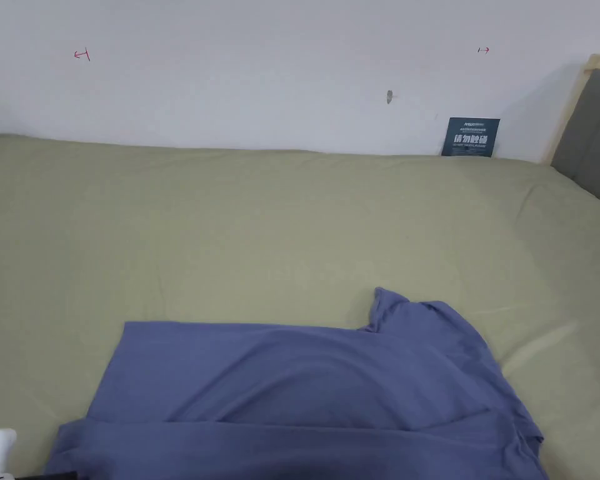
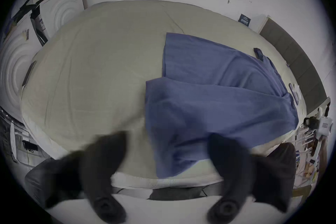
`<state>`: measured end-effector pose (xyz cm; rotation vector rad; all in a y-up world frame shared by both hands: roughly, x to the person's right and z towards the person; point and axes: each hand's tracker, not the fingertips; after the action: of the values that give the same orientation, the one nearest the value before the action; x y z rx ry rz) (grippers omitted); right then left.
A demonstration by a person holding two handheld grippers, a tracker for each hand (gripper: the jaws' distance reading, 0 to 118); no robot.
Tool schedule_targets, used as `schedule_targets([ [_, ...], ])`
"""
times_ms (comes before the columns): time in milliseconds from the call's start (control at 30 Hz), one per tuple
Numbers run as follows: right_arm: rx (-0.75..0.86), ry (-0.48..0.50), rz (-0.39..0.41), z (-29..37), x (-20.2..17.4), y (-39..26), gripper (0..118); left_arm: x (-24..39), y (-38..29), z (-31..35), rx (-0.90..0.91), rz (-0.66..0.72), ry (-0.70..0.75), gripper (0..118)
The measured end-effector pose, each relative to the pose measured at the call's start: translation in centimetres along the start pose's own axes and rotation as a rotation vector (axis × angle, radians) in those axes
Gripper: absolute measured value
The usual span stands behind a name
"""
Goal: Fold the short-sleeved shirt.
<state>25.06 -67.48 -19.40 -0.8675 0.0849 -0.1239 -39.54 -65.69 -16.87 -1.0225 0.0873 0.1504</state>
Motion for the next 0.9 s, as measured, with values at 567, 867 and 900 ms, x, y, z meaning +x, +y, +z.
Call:
schedule_targets([
  [567,0.031,-0.070,0.081,-8.9,-3.9,13.3,0,2.9,18.3,-13.4,0.063,-0.035,0.077,70],
  [867,-0.021,-0.087,0.092,-11.7,-2.7,13.5,0,4.1,21.0,-19.4,-0.046,-0.029,0.075,105],
  [900,-0.022,-0.088,0.088,-11.9,-2.9,13.7,0,4.3,21.0,-19.3,-0.037,-0.033,0.082,103],
])
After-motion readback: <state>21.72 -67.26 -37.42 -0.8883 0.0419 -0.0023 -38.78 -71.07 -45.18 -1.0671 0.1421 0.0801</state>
